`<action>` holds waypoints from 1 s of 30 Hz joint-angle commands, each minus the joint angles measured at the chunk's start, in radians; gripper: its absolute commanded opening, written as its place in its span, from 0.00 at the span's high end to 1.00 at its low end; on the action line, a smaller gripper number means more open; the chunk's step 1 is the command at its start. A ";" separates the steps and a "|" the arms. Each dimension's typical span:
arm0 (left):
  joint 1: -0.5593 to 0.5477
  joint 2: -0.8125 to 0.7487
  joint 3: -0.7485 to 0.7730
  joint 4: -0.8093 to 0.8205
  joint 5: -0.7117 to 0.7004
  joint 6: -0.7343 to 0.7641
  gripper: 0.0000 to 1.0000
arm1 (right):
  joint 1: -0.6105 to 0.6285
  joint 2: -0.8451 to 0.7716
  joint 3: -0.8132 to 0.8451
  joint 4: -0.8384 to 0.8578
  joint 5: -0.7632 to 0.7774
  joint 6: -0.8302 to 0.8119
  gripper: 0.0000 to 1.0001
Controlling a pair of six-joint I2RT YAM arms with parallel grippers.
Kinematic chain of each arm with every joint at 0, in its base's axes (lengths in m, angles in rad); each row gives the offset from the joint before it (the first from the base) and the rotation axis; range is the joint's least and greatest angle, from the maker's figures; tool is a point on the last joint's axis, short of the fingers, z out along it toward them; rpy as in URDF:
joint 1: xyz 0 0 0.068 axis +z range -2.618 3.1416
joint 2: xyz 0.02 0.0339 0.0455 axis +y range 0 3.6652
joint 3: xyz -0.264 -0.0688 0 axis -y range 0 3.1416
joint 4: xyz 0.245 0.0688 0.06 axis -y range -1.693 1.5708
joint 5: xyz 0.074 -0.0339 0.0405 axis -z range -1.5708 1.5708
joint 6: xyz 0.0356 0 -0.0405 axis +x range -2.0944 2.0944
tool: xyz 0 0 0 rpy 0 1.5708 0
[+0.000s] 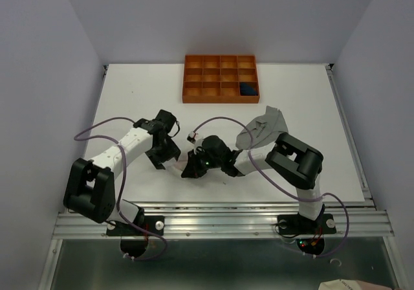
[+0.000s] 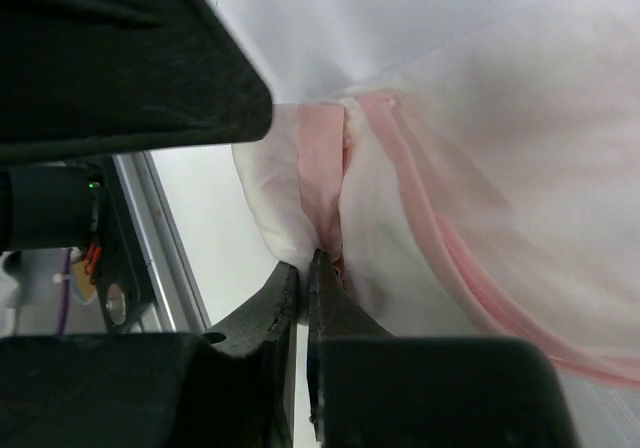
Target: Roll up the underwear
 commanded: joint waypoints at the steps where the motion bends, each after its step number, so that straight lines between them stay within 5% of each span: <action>1: 0.002 -0.123 -0.076 0.041 -0.037 -0.038 0.31 | -0.048 0.057 0.008 -0.057 -0.063 0.072 0.99; 16: 0.004 -0.459 -0.448 0.435 0.074 -0.061 0.28 | -0.140 0.153 0.079 -0.206 -0.103 0.212 0.99; 30: 0.028 -0.344 -0.476 0.535 0.019 -0.058 0.33 | -0.169 0.193 0.123 -0.295 -0.156 0.223 0.99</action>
